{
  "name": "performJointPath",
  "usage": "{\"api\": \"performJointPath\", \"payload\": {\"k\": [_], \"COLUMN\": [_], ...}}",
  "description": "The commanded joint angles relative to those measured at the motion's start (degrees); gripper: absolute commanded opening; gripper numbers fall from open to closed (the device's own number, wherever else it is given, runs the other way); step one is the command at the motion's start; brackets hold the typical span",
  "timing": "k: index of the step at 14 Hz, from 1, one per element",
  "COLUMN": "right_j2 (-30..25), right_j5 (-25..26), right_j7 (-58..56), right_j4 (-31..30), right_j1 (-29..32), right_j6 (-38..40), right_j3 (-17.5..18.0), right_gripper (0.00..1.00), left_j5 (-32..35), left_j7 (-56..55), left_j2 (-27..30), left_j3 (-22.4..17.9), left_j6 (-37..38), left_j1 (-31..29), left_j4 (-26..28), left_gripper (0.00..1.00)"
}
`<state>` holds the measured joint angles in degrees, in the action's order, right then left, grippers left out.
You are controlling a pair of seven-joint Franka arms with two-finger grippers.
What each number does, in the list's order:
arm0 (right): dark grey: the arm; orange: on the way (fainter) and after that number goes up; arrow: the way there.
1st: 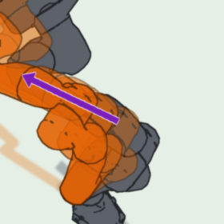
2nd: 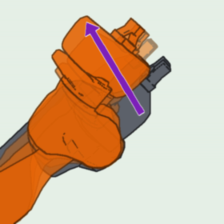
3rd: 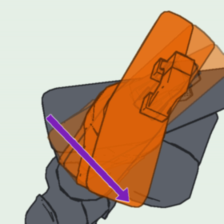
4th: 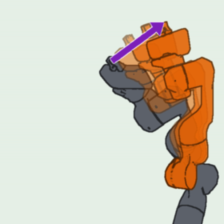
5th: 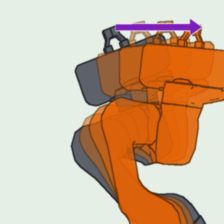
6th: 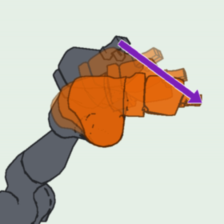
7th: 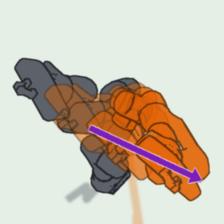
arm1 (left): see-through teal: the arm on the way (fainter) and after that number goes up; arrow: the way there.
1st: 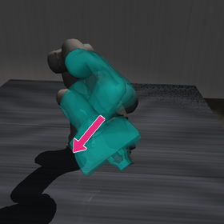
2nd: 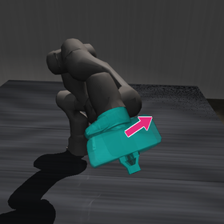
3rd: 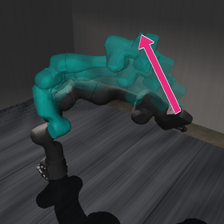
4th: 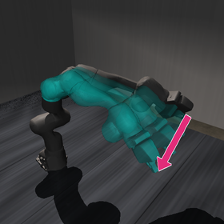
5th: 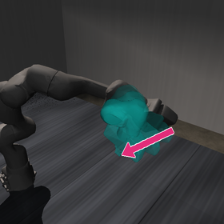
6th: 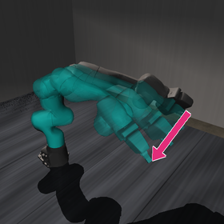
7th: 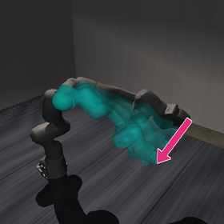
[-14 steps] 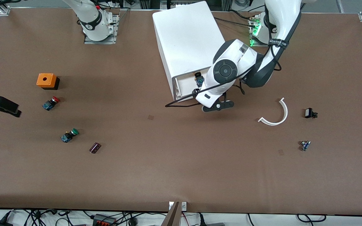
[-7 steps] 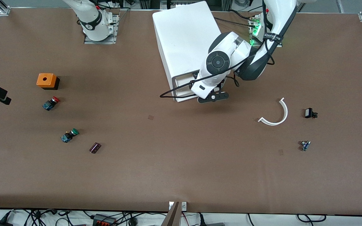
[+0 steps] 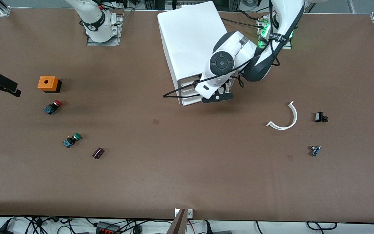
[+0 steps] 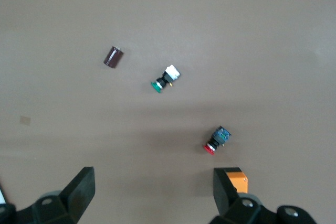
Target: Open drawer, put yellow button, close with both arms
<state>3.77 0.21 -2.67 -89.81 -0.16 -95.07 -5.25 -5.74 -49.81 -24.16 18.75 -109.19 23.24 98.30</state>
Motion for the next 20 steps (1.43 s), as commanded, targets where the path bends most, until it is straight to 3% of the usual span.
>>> {"api": "performJointPath", "payload": {"k": [1, 6, 9, 11, 17, 20], "right_j2": [-3.5, -3.0, -3.2, -3.1, -3.4, -3.5], "right_j5": [1.2, 1.2, 1.4, 1.4, 1.3, 1.2], "right_j7": [0.4, -0.1, 0.4, 0.5, 0.7, 0.7], "right_j4": [-4.2, -2.6, -2.7, -2.7, -3.4, -3.9], "right_j1": [-0.1, -0.3, -0.4, -0.3, -0.3, -0.3], "right_j6": [-1.3, -1.3, -0.3, -0.3, 0.1, 0.1], "right_j3": [0.6, 0.5, 0.5, 0.4, 0.4, 0.4], "right_gripper": [1.00, 1.00, 1.00, 1.00, 1.00, 1.00], "left_j5": [-1.3, 0.4, 10.6, 13.7, 13.7, 11.2], "left_j7": [0.5, 3.9, 6.9, 10.1, 28.8, 39.1], "left_j2": [1.9, 2.3, 2.3, 2.3, 2.5, 7.0], "left_j3": [0.9, 0.2, 0.5, 0.2, 0.3, -1.6], "left_j6": [0.0, 0.5, 3.4, 5.8, 16.5, 17.9], "left_j1": [-0.6, -4.9, -8.1, -10.2, -19.5, -22.7], "left_j4": [2.3, -0.5, -5.5, -8.7, -19.2, -18.6], "left_gripper": [1.00, 1.00, 1.00, 1.00, 1.00, 1.00]}}
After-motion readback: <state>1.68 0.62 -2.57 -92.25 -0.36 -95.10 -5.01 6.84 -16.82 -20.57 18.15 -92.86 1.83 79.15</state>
